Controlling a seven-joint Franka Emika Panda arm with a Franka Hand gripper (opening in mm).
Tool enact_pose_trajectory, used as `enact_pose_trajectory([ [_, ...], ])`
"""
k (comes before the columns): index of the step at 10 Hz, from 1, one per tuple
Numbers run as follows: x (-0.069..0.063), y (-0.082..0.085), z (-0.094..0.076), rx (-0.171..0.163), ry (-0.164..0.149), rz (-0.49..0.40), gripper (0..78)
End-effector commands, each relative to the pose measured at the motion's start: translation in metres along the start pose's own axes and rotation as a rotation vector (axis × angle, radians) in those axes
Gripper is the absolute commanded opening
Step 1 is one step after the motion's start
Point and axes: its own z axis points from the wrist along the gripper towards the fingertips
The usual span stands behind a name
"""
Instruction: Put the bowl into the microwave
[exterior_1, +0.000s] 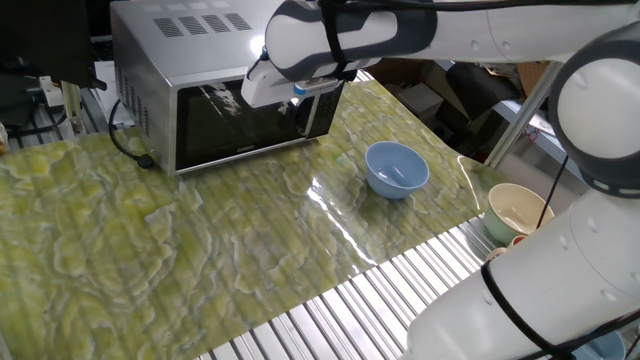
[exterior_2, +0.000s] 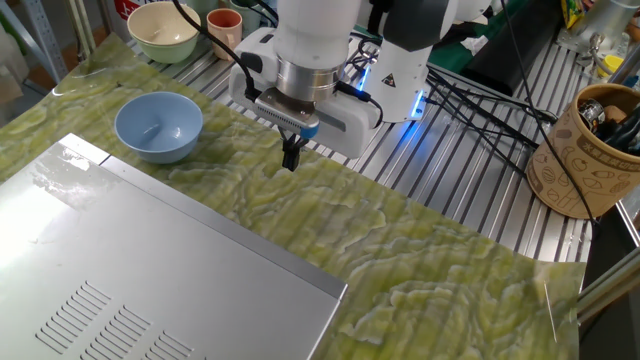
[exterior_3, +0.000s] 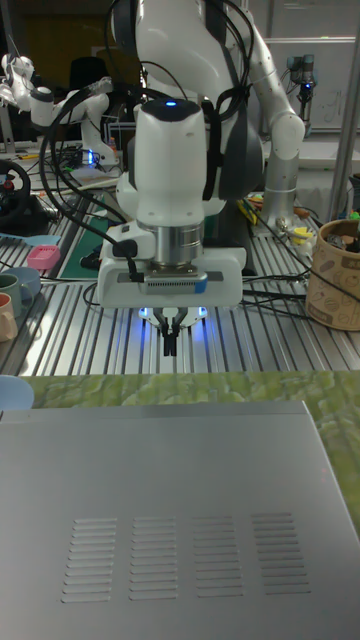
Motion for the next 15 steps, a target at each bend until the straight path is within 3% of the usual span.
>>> enact_pose_trajectory([
  [1, -0.0011, -0.0003, -0.0014, -0.004, -0.003, 0.005, 0.0],
  [9, -0.0019, -0.0016, -0.0012, -0.009, -0.002, 0.026, 0.0],
  [15, -0.0020, -0.0015, -0.0011, -0.006, -0.022, 0.015, 0.0],
])
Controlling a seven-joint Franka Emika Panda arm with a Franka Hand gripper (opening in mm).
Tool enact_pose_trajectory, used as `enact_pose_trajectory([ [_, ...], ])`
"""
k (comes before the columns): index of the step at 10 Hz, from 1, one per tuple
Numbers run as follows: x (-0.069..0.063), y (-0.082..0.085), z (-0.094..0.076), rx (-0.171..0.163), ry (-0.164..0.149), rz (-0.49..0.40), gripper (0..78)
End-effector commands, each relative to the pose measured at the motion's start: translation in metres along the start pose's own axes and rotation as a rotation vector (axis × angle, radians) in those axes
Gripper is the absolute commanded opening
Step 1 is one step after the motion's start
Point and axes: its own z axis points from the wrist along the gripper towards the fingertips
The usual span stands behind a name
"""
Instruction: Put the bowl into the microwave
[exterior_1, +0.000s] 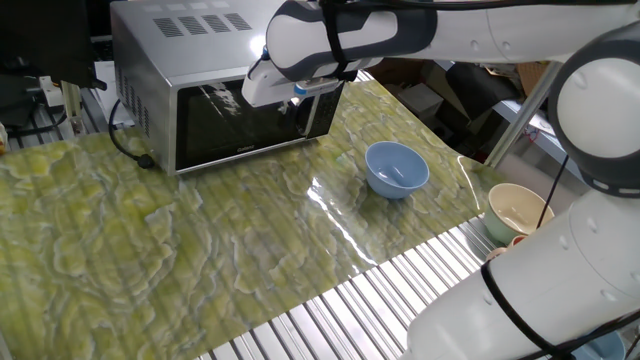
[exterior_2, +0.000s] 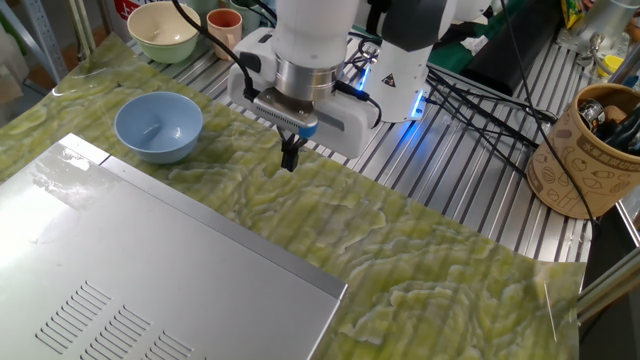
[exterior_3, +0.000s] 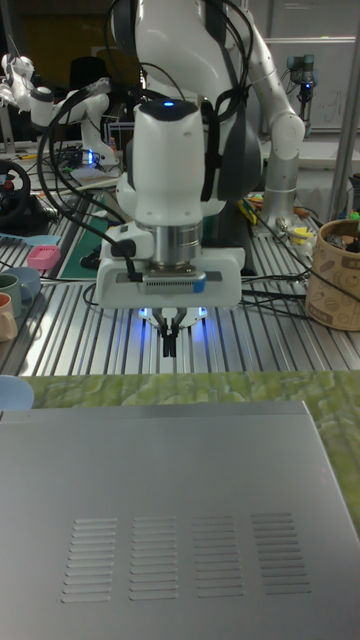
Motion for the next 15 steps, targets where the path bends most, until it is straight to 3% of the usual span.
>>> enact_pose_trajectory([
  [1, -0.001, 0.000, -0.001, 0.002, -0.016, 0.015, 0.0],
  [8, -0.006, 0.003, 0.005, 0.002, -0.017, 0.040, 0.0],
  [15, -0.012, -0.014, 0.015, 0.004, -0.015, 0.036, 0.0],
])
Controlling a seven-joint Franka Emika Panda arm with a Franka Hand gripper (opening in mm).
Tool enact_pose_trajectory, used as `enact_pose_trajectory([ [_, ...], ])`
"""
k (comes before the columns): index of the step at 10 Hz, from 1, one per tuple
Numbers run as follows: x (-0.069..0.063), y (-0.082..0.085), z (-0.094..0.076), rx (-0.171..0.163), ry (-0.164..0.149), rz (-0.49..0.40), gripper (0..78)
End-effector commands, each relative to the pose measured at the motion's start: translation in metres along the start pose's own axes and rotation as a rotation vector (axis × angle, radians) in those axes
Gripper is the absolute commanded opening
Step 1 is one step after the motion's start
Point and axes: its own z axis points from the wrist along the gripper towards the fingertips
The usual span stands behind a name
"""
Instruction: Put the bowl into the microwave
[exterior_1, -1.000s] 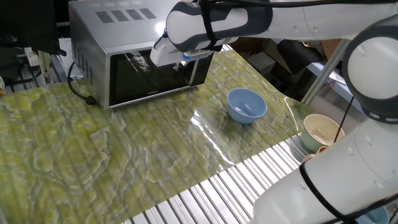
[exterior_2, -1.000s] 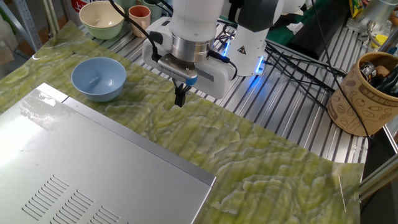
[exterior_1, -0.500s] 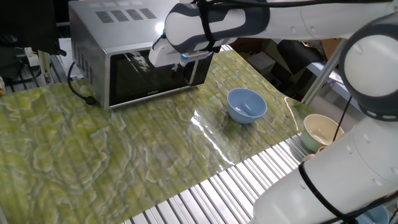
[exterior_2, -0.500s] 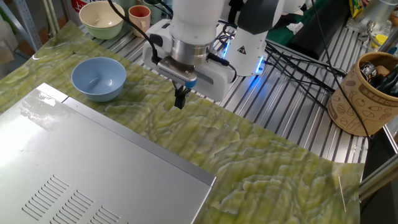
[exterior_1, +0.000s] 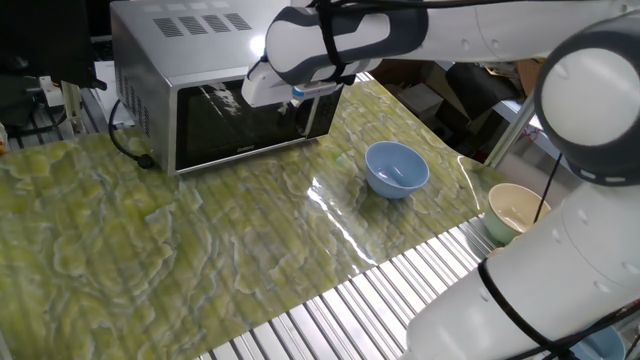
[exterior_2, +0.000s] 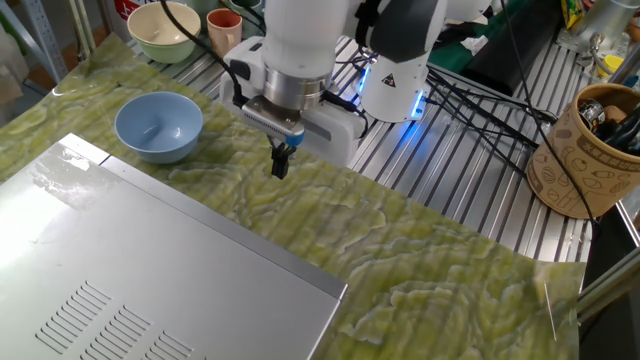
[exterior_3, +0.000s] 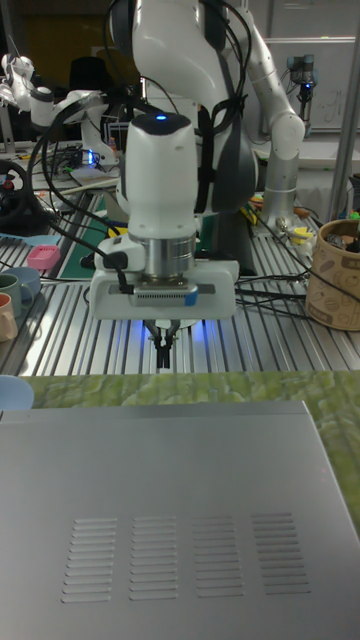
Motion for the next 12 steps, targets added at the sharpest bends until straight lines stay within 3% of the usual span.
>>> enact_pose_trajectory([
  [1, -0.006, -0.011, 0.005, 0.003, -0.003, -0.018, 0.0],
  [6, -0.017, -0.041, 0.017, 0.008, -0.005, -0.047, 0.0],
  [9, -0.018, -0.045, 0.021, 0.018, 0.016, -0.055, 0.0],
  [12, -0.020, -0.046, 0.026, 0.021, 0.019, -0.056, 0.0],
])
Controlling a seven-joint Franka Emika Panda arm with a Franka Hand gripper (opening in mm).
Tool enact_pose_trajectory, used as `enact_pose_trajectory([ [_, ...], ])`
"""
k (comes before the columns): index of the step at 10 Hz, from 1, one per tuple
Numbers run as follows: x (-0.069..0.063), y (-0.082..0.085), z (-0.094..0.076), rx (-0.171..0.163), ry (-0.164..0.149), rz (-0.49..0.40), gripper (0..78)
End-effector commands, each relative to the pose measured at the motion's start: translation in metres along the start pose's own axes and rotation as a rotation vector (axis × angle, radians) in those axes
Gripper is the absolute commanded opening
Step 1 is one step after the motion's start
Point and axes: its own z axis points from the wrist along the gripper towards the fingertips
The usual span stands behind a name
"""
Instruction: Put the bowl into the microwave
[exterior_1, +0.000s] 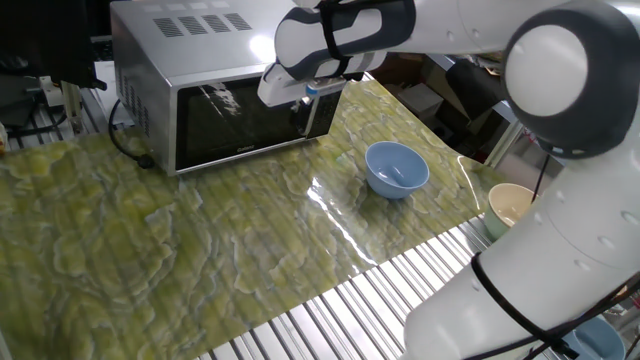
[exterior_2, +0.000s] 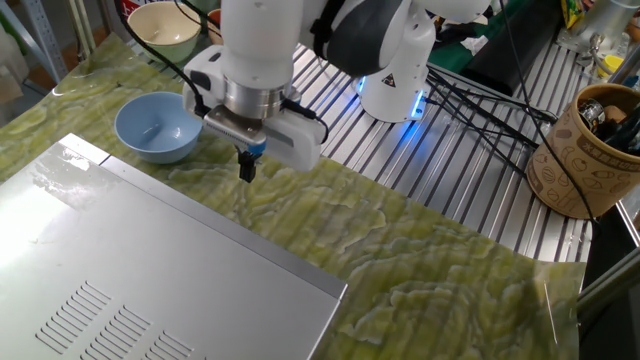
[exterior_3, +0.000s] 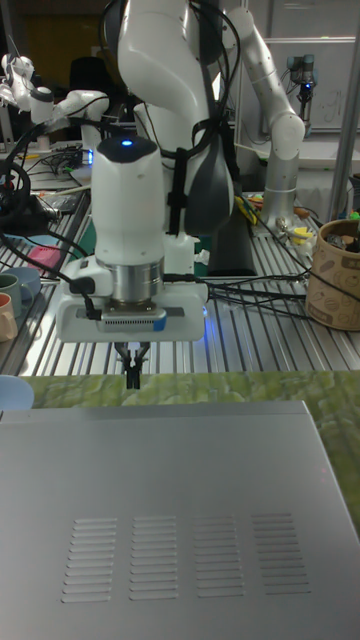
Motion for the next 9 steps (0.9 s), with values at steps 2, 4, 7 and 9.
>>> enact_pose_trajectory([
  [2, 0.002, -0.003, 0.008, 0.002, -0.008, -0.010, 0.0],
  [4, 0.007, -0.008, 0.016, -0.004, -0.019, -0.012, 0.0],
  [7, 0.014, -0.018, 0.014, -0.002, -0.032, 0.020, 0.0],
  [9, 0.025, -0.028, -0.003, -0.004, -0.024, 0.020, 0.0],
])
